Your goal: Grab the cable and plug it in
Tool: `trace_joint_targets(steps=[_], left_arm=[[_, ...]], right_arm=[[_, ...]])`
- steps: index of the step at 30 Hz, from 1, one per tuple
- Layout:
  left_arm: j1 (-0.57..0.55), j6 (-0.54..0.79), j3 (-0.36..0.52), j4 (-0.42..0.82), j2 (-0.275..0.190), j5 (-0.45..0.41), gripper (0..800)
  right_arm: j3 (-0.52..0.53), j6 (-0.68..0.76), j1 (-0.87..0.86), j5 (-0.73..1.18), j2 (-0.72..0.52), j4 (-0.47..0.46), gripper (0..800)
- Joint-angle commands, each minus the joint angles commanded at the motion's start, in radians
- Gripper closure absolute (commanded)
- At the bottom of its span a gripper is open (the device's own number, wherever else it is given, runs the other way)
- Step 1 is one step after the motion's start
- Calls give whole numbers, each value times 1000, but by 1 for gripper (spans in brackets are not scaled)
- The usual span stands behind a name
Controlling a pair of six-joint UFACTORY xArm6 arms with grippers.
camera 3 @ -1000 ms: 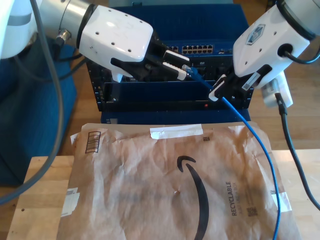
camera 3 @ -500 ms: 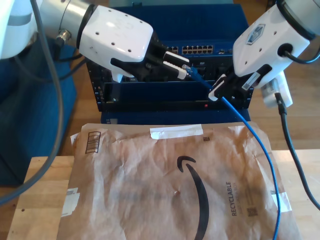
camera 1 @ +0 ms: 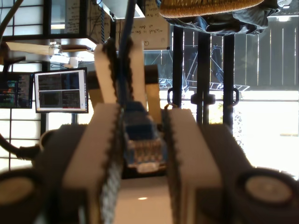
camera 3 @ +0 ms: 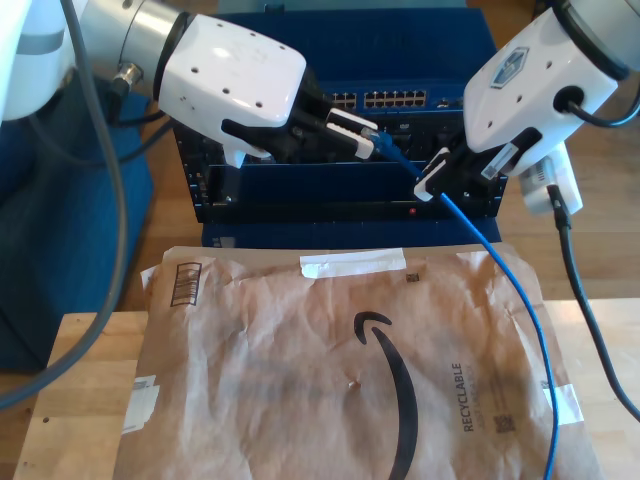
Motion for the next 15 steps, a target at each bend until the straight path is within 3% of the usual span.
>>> trace_joint_targets(steps=[3, 8, 11, 13, 14, 15], left_arm=[[0, -2, 0, 0, 0, 0, 766], [0, -2, 3, 0, 0, 2, 782], [0, -3, 2, 0, 0, 3, 798], [-2, -5, 2, 0, 0, 14, 798], [-2, -6, 0, 0, 0, 29, 798], [-3, -9, -2, 0, 0, 43, 798]], right_arm=[[-2, 0, -2, -2, 5, 0, 780], [-3, 0, -2, 0, 9, 3, 749], [-3, -2, -2, 0, 9, 15, 422], [-5, -3, -2, 0, 9, 15, 145], [-6, -5, -2, 0, 8, 15, 48], [-15, -5, -2, -2, 5, 15, 3]])
